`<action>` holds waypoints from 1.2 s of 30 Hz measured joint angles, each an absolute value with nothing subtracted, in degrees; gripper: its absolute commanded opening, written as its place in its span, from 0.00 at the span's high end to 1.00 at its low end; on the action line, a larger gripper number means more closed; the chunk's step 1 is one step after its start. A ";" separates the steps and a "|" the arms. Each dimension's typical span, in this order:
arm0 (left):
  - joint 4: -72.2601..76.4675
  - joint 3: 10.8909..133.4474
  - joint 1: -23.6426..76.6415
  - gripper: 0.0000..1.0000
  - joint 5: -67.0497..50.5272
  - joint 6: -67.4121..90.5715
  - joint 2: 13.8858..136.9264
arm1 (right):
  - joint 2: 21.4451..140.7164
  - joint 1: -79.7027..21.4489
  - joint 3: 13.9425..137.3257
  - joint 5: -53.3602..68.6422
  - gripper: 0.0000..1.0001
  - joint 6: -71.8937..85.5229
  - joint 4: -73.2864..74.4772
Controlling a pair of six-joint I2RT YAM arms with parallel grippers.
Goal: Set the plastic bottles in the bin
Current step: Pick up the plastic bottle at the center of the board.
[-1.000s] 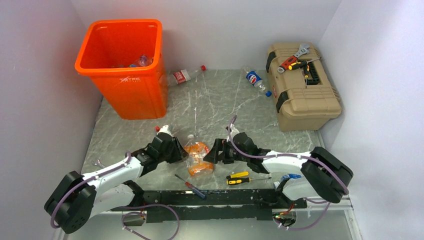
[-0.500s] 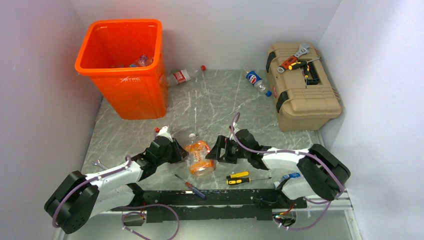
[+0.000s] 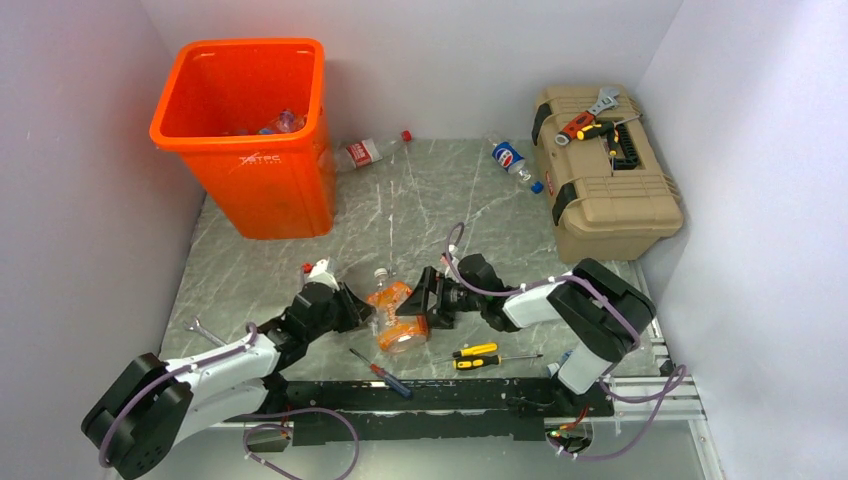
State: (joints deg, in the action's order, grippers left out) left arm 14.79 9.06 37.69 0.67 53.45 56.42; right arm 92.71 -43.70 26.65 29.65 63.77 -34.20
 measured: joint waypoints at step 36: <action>-33.12 57.56 37.69 0.01 7.33 36.64 39.13 | 51.66 -71.29 33.41 -17.85 1.00 26.89 -6.52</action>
